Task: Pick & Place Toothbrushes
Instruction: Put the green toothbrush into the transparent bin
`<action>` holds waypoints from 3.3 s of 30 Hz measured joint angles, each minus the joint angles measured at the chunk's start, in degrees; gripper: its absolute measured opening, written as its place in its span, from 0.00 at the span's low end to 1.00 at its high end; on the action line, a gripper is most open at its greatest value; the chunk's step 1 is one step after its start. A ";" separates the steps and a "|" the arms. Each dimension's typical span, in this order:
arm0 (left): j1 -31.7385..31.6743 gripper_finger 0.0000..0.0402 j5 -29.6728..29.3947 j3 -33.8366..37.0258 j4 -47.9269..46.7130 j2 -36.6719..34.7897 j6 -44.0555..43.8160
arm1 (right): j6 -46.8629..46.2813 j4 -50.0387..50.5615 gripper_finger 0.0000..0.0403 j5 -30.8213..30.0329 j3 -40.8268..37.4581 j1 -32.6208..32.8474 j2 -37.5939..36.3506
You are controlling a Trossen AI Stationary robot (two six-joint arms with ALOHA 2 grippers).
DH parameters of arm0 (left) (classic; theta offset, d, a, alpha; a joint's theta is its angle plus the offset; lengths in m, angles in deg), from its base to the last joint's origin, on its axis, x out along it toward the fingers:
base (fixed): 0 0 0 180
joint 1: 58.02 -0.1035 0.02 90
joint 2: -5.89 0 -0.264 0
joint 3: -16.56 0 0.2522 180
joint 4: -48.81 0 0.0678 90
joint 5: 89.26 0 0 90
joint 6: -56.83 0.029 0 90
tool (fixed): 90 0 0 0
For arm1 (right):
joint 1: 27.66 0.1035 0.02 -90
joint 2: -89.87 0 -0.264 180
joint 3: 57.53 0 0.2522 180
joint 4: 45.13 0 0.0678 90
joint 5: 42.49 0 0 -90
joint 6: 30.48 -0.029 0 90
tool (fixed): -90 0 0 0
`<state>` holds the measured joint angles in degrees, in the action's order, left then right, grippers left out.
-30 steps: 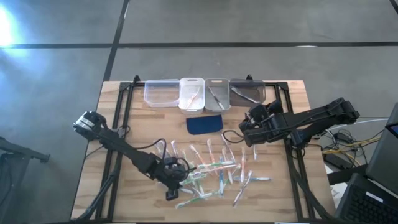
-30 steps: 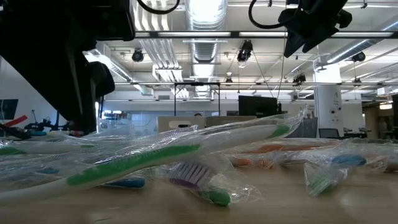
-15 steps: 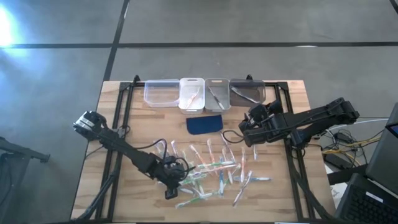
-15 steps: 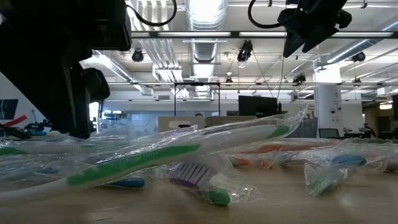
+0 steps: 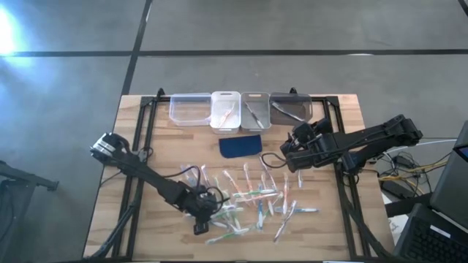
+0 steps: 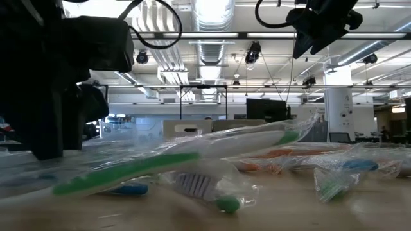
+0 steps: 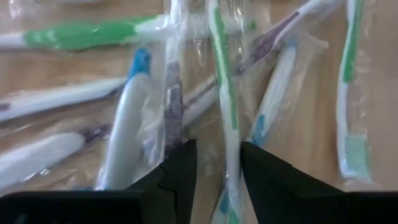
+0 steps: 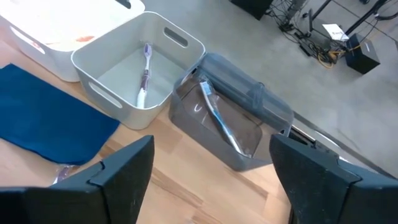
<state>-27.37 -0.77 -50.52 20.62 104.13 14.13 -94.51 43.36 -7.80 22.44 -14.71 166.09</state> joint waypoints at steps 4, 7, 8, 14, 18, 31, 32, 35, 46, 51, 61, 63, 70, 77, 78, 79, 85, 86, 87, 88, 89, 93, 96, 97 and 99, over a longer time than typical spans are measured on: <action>-0.02 0.33 0.48 -0.16 0.91 1.13 0.00 | 0.00 -0.24 0.74 0.00 0.00 0.02 0.00; -0.07 0.32 0.41 -0.35 0.86 1.22 0.31 | 0.00 -0.37 0.72 0.02 0.00 0.00 0.00; -0.07 0.32 0.39 -0.37 0.80 1.22 0.55 | 0.00 -0.37 0.71 0.01 0.00 0.01 0.00; -0.07 0.25 0.33 -0.61 0.50 1.18 0.66 | 0.00 -0.39 0.68 0.00 0.00 0.00 0.00; -0.17 0.19 0.33 -0.61 0.50 1.18 0.66 | 0.00 -0.49 0.66 0.01 0.00 0.00 -0.02; -0.35 0.09 0.15 -0.61 0.58 0.78 0.72 | 0.00 -0.63 0.58 0.00 0.00 0.01 -0.03; -0.35 0.09 0.15 -0.61 0.52 0.45 0.72 | 0.00 -0.65 0.58 0.02 0.00 0.02 -0.04; -0.46 0.09 0.13 -0.85 0.36 -0.67 0.79 | 0.00 -0.74 0.57 0.00 0.00 0.00 -0.04; -1.24 0.09 -4.32 -4.23 -2.58 -7.66 5.08 | 0.00 -0.78 0.57 0.00 0.00 0.01 -0.09; -2.94 0.09 -12.77 -5.29 -8.15 -12.83 6.34 | 0.00 -0.78 0.62 0.00 0.00 0.00 -0.09; -10.81 0.09 -25.15 -5.29 -15.96 -24.63 8.24 | 0.00 -1.00 0.70 0.00 0.00 0.02 -0.09; -13.72 0.09 -25.41 -5.29 -17.41 -26.83 8.65 | 0.00 -1.01 0.71 0.00 0.00 0.00 -0.09; -26.68 0.09 -25.30 -5.29 -23.99 -33.12 11.55 | 0.00 -1.46 0.76 0.00 0.00 0.02 -0.09; -41.17 0.09 -22.47 -5.29 -26.34 -34.95 18.26 | 0.00 -1.85 0.80 0.00 0.00 0.00 -0.09; -43.04 0.09 -21.68 -5.29 -26.41 -34.84 20.05 | 0.00 -1.86 0.81 0.00 0.00 0.01 -0.09; -44.84 0.09 -20.79 -5.29 -26.49 -34.74 21.53 | 0.00 -1.88 0.82 0.00 0.00 0.00 -0.09; -54.27 0.09 -16.80 -5.29 -28.85 -33.99 29.60 | 0.00 -2.09 0.86 0.00 0.00 0.02 -0.09; -55.46 0.09 -16.72 -5.29 -29.38 -33.99 31.99 | 0.01 -2.09 0.87 0.00 0.00 0.02 -0.09; -56.39 0.09 -16.72 -5.27 -29.59 -33.99 34.29 | 0.01 -2.09 0.88 0.01 0.00 0.02 -0.09; -57.22 0.09 -16.70 -5.27 -29.72 -33.99 36.28 | 0.00 -2.13 0.88 0.00 0.00 0.01 -0.09; -58.04 0.09 -16.66 -5.27 -29.92 -33.99 37.92 | 0.01 -2.15 0.89 0.00 0.00 0.02 -0.09; -60.85 0.09 -16.53 -5.25 -30.37 -33.99 42.83 | 0.00 -2.27 0.90 0.02 0.00 0.02 -0.09; -62.76 0.09 -16.57 -5.20 -30.83 -33.99 46.32 | 0.00 -2.28 0.89 0.00 0.00 0.00 -0.09; -63.40 0.09 -16.64 -5.20 -31.02 -33.99 47.40 | 0.00 -2.29 0.88 0.00 0.00 0.00 -0.09; -64.76 0.09 -16.71 -5.03 -31.10 -33.99 49.27 | 0.00 -2.29 0.87 0.00 0.00 0.01 -0.09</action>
<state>-92.13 -17.49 -55.55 -10.48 70.14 63.40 -94.51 41.07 -7.80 22.44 -14.70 166.00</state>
